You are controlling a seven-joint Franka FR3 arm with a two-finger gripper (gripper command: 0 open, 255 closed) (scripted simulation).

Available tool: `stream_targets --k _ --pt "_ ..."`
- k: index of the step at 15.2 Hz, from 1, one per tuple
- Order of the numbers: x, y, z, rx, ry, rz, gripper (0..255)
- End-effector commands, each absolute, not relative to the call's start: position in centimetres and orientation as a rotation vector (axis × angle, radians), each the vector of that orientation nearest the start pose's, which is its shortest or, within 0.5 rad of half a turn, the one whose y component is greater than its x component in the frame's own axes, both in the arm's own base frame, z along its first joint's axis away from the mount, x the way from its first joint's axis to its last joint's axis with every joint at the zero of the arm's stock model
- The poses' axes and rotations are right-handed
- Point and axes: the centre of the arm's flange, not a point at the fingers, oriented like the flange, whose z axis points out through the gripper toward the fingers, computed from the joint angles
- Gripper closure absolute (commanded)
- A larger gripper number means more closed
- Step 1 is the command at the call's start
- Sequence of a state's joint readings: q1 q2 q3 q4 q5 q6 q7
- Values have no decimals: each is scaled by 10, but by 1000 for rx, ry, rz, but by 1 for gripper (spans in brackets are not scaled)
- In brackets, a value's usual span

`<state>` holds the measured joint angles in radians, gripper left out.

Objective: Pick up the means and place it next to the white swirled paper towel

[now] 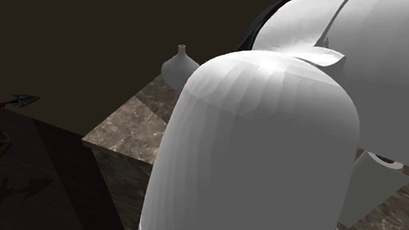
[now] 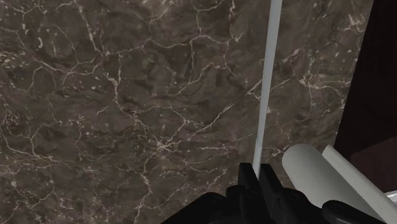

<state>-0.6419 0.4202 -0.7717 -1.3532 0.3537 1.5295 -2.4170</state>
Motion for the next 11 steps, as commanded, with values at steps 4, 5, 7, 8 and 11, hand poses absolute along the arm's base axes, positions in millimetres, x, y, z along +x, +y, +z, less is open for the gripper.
stream_targets --k 4,5,7,8,11 --pt "224 -606 497 -2650 -1484 -157 255" --pt "224 -606 492 -2650 -1484 -157 255" --pt "224 -606 481 -2650 -1484 -157 255" --pt "224 -606 476 -2650 -1484 -157 255" --pt "224 -606 460 -2650 -1484 -157 255"
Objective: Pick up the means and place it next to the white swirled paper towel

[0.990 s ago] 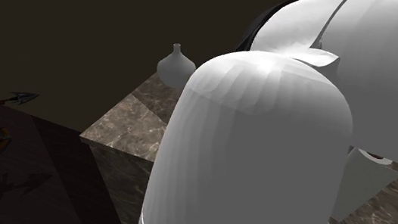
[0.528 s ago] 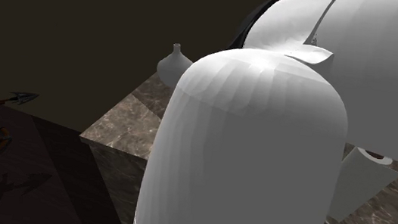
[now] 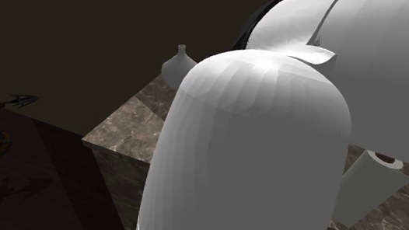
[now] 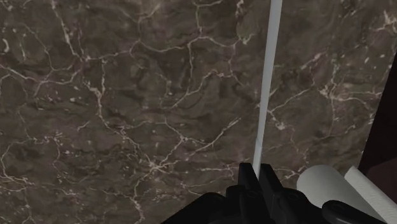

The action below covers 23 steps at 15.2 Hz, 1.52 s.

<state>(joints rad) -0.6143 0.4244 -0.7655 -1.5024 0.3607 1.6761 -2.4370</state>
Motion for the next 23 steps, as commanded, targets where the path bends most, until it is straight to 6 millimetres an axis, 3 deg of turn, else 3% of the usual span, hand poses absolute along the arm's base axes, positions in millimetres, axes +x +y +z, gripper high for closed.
stream_targets --k 1,18,23 --pt "224 -606 455 -2650 -1484 -157 255" --pt "224 -606 362 -2650 -1484 -157 255" --pt "224 -606 362 -2650 -1484 -157 255"
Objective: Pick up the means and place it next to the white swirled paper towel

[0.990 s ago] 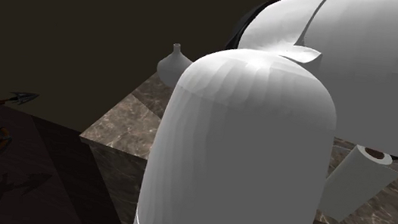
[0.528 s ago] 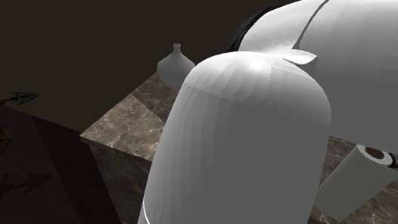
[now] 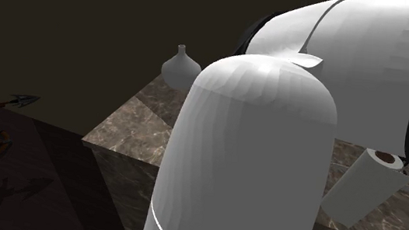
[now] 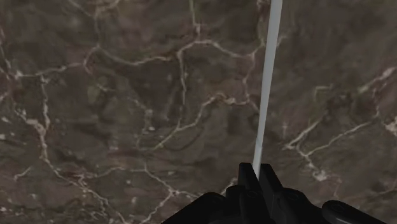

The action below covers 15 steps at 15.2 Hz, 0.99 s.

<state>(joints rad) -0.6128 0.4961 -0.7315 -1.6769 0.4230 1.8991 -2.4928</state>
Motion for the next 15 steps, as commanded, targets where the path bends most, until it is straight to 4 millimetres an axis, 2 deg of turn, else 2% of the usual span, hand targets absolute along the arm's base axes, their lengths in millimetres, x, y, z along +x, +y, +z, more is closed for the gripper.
stream_targets --k 1,3,4,9,13,15 --pt "224 -606 362 -2650 -1484 -157 255" --pt "224 -606 362 -2650 -1484 -157 255" --pt "224 -606 362 -2650 -1484 -157 0" --pt "224 -606 362 -2650 -1484 -157 0" --pt "222 -613 411 -2650 -1484 -157 0" --pt "222 -613 411 -2650 -1484 -156 0"
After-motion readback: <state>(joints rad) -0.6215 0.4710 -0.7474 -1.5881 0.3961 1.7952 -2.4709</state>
